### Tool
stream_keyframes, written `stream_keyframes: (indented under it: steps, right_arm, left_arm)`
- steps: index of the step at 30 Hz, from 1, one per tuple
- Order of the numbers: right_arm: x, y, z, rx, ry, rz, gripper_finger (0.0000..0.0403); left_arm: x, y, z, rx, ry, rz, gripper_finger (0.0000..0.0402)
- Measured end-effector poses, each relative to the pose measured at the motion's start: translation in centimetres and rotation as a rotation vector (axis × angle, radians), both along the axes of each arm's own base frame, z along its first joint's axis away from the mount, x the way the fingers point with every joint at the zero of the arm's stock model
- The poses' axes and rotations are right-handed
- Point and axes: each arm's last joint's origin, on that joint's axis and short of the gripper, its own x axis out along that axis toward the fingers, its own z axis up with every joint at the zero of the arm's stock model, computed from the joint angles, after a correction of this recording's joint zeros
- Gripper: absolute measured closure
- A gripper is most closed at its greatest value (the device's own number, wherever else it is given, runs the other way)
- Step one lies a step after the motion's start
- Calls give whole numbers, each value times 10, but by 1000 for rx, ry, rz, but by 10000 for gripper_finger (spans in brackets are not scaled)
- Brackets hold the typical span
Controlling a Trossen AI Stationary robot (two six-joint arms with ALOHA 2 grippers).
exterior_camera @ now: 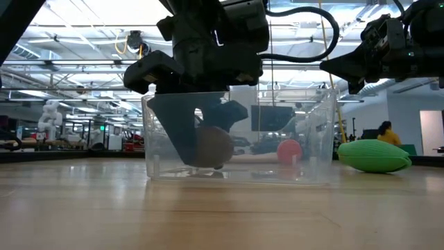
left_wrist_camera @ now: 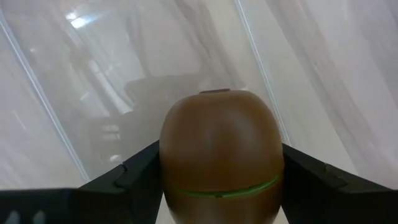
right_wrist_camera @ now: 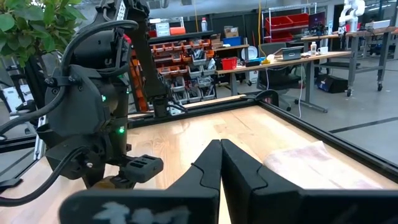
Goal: Pick and placing Produce into tupperware
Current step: Put the kiwi into the transparent bin
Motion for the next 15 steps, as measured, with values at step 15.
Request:
stream_keyframes:
  steps: [15]
  right_arm:
    - [0, 0, 0, 0, 0, 0, 403]
  left_arm:
    - [3, 0, 2, 11, -33, 7, 131]
